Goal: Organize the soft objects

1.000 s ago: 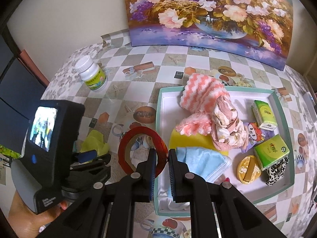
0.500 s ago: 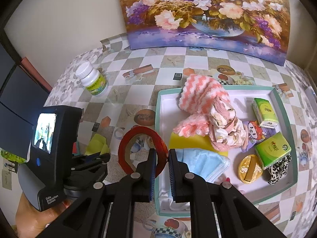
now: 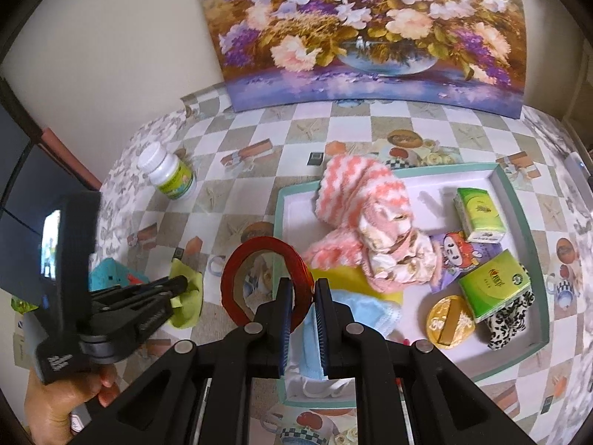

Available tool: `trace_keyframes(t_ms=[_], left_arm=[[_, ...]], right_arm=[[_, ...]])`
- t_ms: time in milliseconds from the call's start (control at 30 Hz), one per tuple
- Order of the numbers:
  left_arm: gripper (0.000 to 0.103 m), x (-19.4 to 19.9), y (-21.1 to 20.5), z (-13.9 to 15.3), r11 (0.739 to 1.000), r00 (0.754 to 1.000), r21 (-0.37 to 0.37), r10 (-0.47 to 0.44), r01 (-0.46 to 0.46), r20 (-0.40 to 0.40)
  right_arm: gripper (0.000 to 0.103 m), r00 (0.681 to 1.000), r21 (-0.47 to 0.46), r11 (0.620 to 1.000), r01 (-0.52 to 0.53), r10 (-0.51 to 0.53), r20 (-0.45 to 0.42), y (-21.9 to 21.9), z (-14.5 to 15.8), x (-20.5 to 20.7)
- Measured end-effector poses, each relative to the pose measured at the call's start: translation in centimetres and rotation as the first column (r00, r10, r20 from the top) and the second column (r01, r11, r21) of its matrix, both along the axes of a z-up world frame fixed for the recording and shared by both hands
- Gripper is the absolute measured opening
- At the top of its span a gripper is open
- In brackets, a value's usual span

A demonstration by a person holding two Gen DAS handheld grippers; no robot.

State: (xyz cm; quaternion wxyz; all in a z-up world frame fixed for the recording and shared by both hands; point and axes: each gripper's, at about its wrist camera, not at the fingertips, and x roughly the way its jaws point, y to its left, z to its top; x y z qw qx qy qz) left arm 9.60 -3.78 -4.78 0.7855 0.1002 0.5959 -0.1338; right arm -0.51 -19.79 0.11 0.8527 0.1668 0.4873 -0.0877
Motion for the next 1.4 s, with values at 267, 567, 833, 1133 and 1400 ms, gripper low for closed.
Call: trace_keyframes(t_ms=[267, 567, 833, 1133, 1400], left_arm=[[0.006, -0.8, -1.3, 5.0, 0.995, 0.993, -0.096, 0.004, 0.008, 0.118], [0.006, -3.0, -4.5, 9.2, 0.978, 0.976, -0.186, -0.056, 0.097, 0.211], [0.006, -4.4, -7.9, 10.6, 0.961, 0.967, -0.22, -0.115, 0.166, 0.228], [0.006, -6.1, -12.2, 10.9, 0.931, 0.954, -0.26, -0.2, 0.256, 0.223], [0.006, -6.3, -13.2, 9.9, 0.919, 0.955, -0.28, -0.231, 0.276, 0.184]], right_arm=[[0.013, 0.998, 0.009, 1.0, 0.03, -0.03, 0.049, -1.5, 1.6, -0.7], [0.013, 0.994, 0.0, 0.997, 0.071, -0.071, 0.083, -3.3, 2.9, -1.7], [0.013, 0.985, 0.026, 0.989, 0.144, -0.145, 0.089, -6.8, 3.0, -3.1], [0.013, 0.955, 0.057, 0.957, 0.286, -0.289, 0.062, -13.0, 2.1, -5.9], [0.013, 0.948, 0.047, 0.948, 0.315, -0.316, 0.032, -14.4, 1.2, -6.8]])
